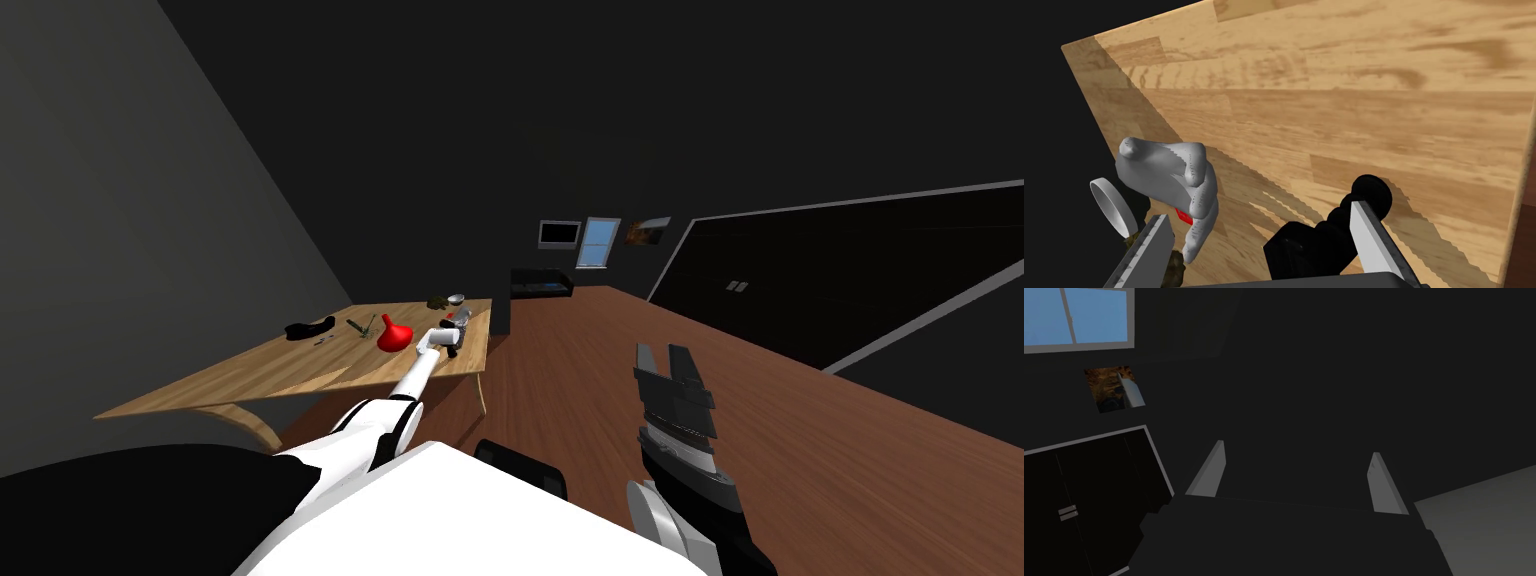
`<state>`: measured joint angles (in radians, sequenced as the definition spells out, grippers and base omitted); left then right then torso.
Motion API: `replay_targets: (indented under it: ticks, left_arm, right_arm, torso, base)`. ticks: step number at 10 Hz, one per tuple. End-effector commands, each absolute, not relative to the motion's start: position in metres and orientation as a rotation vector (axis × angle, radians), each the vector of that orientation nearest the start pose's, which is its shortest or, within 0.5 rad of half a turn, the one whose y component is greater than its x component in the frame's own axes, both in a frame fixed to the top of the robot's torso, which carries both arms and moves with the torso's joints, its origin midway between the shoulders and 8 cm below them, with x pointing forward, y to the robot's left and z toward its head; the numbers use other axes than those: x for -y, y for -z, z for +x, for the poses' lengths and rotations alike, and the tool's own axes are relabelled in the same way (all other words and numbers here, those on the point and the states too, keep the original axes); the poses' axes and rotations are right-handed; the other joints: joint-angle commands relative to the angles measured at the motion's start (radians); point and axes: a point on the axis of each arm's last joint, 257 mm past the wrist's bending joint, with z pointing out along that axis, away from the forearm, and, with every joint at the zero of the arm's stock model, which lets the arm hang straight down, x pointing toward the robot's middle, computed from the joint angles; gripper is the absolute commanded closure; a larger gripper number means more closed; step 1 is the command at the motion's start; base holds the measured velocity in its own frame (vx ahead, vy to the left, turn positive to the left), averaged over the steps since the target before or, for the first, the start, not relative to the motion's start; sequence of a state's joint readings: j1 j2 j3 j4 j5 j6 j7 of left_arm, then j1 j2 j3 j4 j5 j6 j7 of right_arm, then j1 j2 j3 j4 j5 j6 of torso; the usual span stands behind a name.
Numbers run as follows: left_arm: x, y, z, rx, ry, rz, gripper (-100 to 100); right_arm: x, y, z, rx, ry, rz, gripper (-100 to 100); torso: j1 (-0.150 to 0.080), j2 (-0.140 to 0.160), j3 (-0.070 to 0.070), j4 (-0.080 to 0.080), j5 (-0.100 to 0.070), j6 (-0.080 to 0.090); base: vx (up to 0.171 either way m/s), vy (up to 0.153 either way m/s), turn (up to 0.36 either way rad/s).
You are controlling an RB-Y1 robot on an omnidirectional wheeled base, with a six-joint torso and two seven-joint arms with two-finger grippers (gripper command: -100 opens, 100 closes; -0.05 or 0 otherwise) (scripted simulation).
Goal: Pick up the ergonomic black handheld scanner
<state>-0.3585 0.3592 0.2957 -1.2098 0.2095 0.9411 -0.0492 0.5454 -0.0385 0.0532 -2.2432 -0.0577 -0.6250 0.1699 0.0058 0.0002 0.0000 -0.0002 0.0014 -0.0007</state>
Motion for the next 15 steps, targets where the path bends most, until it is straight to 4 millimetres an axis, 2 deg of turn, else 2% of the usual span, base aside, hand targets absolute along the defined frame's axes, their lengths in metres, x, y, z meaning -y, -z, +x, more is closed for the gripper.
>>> replay_targets:
  ticks: [1, 7, 8, 9, 10, 14, 15]
  left_arm:
    - [-0.441, 0.357, 0.525, -1.587, 0.488, -1.986, -100]
    - [-0.435, 0.375, 0.504, -1.62, 0.41, -2.15, -100]
    - [-0.435, 0.373, 0.507, -1.618, 0.419, -2.129, -100]
    - [-0.435, 0.374, 0.506, -1.618, 0.416, -2.135, 0]
    - [-0.44, 0.38, 0.505, -1.585, 0.407, -2.155, -100]
    - [-0.446, 0.388, 0.503, -1.541, 0.392, -2.182, -100]
    - [-0.447, 0.388, 0.504, -1.537, 0.393, -2.183, 100]
  right_arm:
    - [0.27, -0.016, 0.328, -0.614, -1.226, 0.578, 0]
    - [0.27, -0.016, 0.328, -0.614, -1.226, 0.578, 0]
    - [0.27, -0.016, 0.328, -0.614, -1.226, 0.578, 0]
    - [0.27, -0.016, 0.328, -0.614, -1.226, 0.579, 0]
    - [0.269, -0.016, 0.328, -0.613, -1.226, 0.579, 0]
    - [0.269, -0.016, 0.328, -0.614, -1.226, 0.578, 0]
    - [0.27, -0.016, 0.328, -0.614, -1.226, 0.579, 0]
  torso:
    - [0.0, 0.0, 0.0, 0.0, 0.0, 0.0]
    - [0.003, -0.001, 0.0, 0.0, 0.001, 0.0]
    - [0.003, -0.001, -0.001, 0.0, 0.001, 0.0]
    - [-0.001, -0.001, -0.001, 0.0, 0.0, 0.0]
    - [-0.004, 0.0, 0.0, 0.0, -0.001, 0.0]
    - [-0.001, 0.003, 0.002, 0.001, 0.0, 0.0]
    - [-0.003, 0.002, 0.001, 0.001, -0.001, 0.0]
  base:
    - [0.013, 0.076, 0.031]
    - [0.021, 0.122, 0.048]
    - [0.018, 0.058, 0.003]
    - [0.003, 0.011, -0.002]
    - [-0.023, 0.042, -0.195]
    - [-0.037, 0.063, -0.157]
    - [-0.006, 0.005, 0.009]
